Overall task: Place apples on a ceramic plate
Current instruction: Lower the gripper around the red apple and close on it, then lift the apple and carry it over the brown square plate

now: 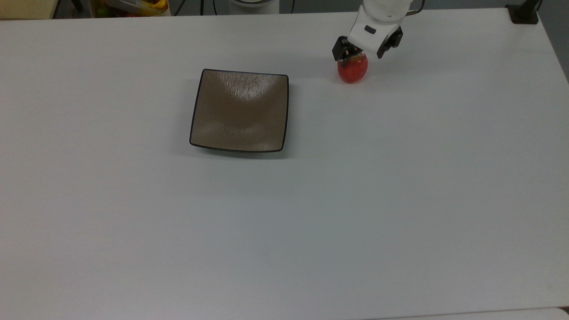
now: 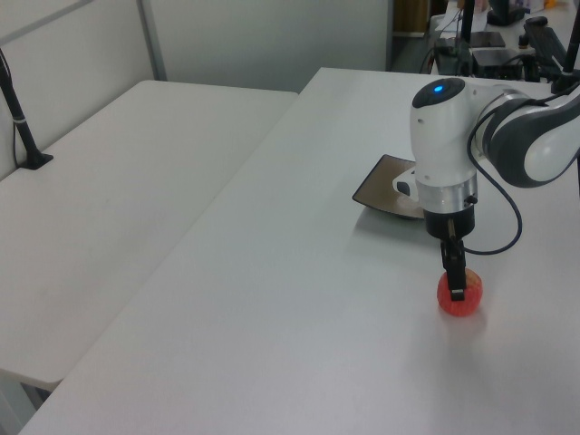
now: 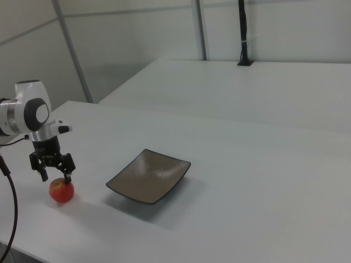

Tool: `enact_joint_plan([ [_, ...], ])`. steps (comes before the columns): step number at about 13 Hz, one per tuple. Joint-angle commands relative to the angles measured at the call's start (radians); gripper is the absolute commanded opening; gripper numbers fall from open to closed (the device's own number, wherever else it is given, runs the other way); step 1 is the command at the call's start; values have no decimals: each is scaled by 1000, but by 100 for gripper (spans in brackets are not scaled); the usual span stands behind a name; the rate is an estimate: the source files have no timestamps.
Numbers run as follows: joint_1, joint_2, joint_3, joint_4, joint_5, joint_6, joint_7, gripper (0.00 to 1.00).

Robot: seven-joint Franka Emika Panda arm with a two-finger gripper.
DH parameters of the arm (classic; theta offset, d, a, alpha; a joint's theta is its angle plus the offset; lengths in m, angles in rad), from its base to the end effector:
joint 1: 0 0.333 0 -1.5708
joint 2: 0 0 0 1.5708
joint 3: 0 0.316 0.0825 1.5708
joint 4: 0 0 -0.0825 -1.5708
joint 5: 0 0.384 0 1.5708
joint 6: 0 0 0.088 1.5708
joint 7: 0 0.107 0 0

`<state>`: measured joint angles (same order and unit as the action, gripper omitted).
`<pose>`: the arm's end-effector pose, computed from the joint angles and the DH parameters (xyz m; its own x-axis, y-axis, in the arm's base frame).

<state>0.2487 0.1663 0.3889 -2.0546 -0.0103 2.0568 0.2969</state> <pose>0.4513 0.3289 0.3510 0.9283 0.3355 -0.1601 0.3386 -0.9409 -0.0080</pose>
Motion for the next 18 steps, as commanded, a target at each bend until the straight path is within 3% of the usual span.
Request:
enact_joint_plan([
  [1,14,2,-4,-18,-55,26,11,79],
  [3,14,2,-4,-18,-59,25,11,52],
  [4,14,2,-4,-18,-59,25,11,46],
  [12,-2,-23,-4,-4,-57,23,11,45],
  [16,-63,-57,-13,21,-59,25,7,45],
  [18,-91,-73,-44,33,-59,28,-2,45],
])
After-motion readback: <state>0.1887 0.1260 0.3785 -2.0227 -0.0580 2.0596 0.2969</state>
